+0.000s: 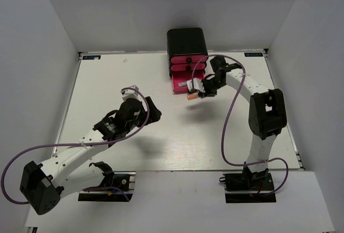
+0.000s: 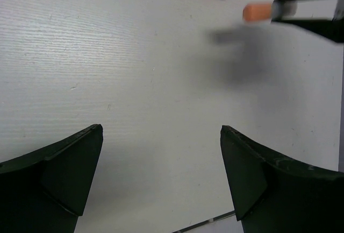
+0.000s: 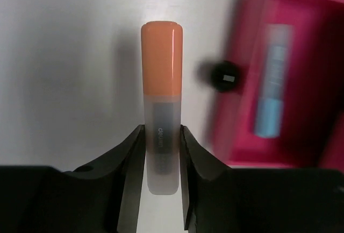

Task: Sort the stationery into containers
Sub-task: Grab a piece of stationery with the right arm, then place the stationery into the container

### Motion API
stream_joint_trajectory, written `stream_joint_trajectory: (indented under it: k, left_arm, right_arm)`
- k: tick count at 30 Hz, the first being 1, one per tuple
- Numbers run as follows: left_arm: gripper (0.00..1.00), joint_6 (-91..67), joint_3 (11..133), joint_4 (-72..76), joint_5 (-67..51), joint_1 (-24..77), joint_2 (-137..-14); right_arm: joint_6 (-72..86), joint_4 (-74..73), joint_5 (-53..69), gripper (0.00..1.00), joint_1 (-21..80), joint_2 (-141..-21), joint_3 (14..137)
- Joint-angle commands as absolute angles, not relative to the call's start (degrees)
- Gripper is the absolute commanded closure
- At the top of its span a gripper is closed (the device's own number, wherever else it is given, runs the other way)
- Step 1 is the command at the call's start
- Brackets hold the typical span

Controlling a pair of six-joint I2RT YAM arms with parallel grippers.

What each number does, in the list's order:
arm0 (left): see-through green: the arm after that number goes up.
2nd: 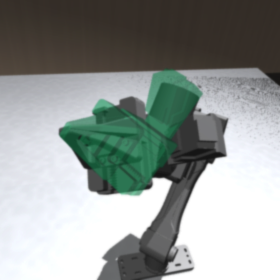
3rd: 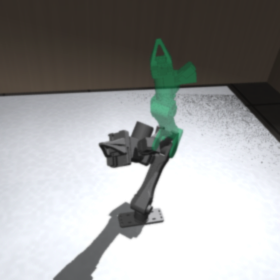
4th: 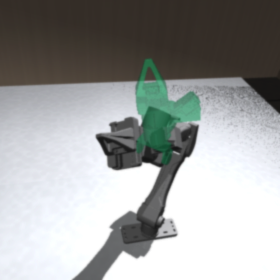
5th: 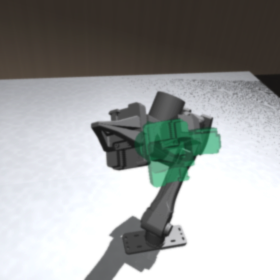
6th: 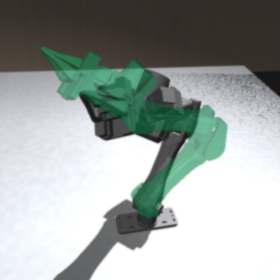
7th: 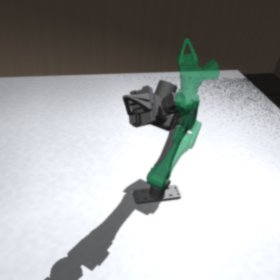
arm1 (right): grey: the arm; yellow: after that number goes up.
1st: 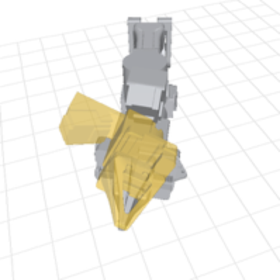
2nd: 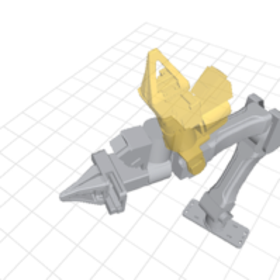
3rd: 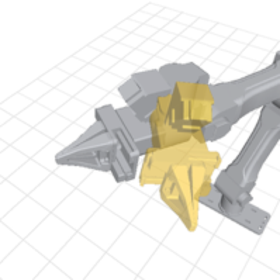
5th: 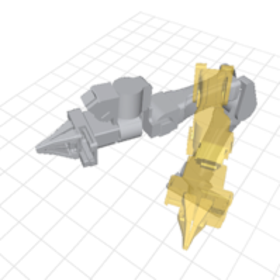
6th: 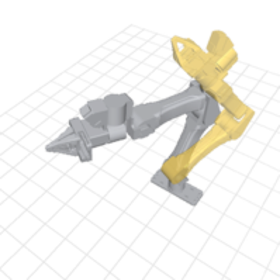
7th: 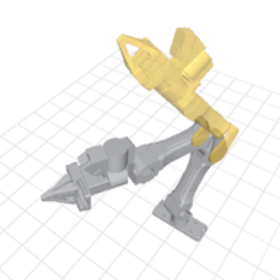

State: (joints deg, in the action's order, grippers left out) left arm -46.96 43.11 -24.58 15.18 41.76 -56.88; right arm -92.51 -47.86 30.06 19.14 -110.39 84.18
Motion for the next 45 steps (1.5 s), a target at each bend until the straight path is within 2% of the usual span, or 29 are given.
stream_joint_trajectory:
  k: [1, 7, 11, 12, 15, 18, 27, 29, 30, 31, 32, 33, 34, 38, 39, 40, 42, 45]
  left_arm:
    - [0.0, -48.69, 40.7, -21.1, 13.01, 42.01, -55.72]
    - [0.0, -48.69, 40.69, -20.39, 11.78, 42.01, -55.72]
    - [0.0, -49.22, 39.64, -19.87, 11.25, 42.01, -55.72]
    - [0.0, -49.22, 39.64, -19.86, 11.25, 42.01, -55.72]
    - [0.0, -49.22, 39.64, -19.86, 10.72, 42.01, -55.72]
    - [0.0, -49.22, 39.64, -19.86, 10.72, 42.01, -56.25]
    - [0.0, -49.22, 39.11, -13.37, 8.71, 42.01, -59.84]
    - [0.05, -49.22, 39.72, -8.91, 7.39, 42.01, -62.39]
    - [0.13, -49.74, 40.42, -7.31, 6.86, 42.01, -65.71]
    - [0.2, -50.27, 40.43, -5.47, 5.64, 42.01, -67.48]
    - [0.29, -50.27, 41.04, -0.58, 4.76, 42.01, -69.41]
    - [0.45, -51.4, 41.04, 1.82, 3.53, 42.01, -71.35]
    - [0.5, -52.11, 41.04, 4.28, 3.52, 42.01, -75.37]
    - [0.55, -53.78, 43.49, 17.47, 1.93, 42.01, -86.09]
    - [0.55, -53.79, 44.2, 21.49, 1.41, 42.01, -88.39]
    - [0.54, -53.79, 46.3, 22.84, 1.41, 42.01, -90.77]
    - [0.49, -55.28, 48.33, 26.25, 1.41, 42.01, -97.45]
    - [0.36, -56.6, 51.5, 31.88, 0.88, 41.48, -104.82]
  right_arm:
    - [-78.59, -32.8, 28.84, 0.91, 19.24, -107.4, 88.49]
    - [-74.97, -26.38, 21.36, 0.91, 19.16, -114.68, 97.89]
    - [-75.23, -23.74, 18.73, 0.83, 19.77, -118.38, 100.98]
    - [-74.97, -22.77, 18.37, 0.8, 20.04, -119.0, 101.33]
    - [-73.4, -21.54, 18.37, 0.58, 20.3, -121.2, 103.01]
    - [-71.64, -21.45, 19.07, 0.45, 20.57, -121.38, 103.54]
    - [-63.64, -17.15, 23.29, 0.42, 19.95, -112.25, 95.81]
    - [-55.77, -8.93, 22.59, 0.39, 19.78, -106.04, 88.48]
    - [-52.85, -6.44, 19.89, 0.4, 19.51, -104.6, 86.42]
    - [-42.64, -1.37, 18.56, 0.63, 19.42, -103.28, 82.57]
    - [-39.15, 2.34, 14.37, 1.0, 19.42, -100.75, 79.92]
    - [-35.63, 2.29, 12.41, 1.0, 19.16, -100.55, 79.63]
    - [-31.94, -6.07, 14.13, 1.0, 18.9, -100.46, 81.37]
    - [-24.71, -13.18, 19.94, 1.0, 16.44, -98.36, 82.98]
    - [-22.96, -12.92, 20.65, 0.69, 15.74, -96.35, 79.58]
    - [-22.07, -12.22, 23.0, 0.52, 15.3, -95.46, 78.24]
    - [-21.1, -12.04, 23.55, 0.4, 14.42, -92.21, 74.1]
    - [-19.87, -11.43, 23.38, 0.4, 13.01, -89.05, 70.06]
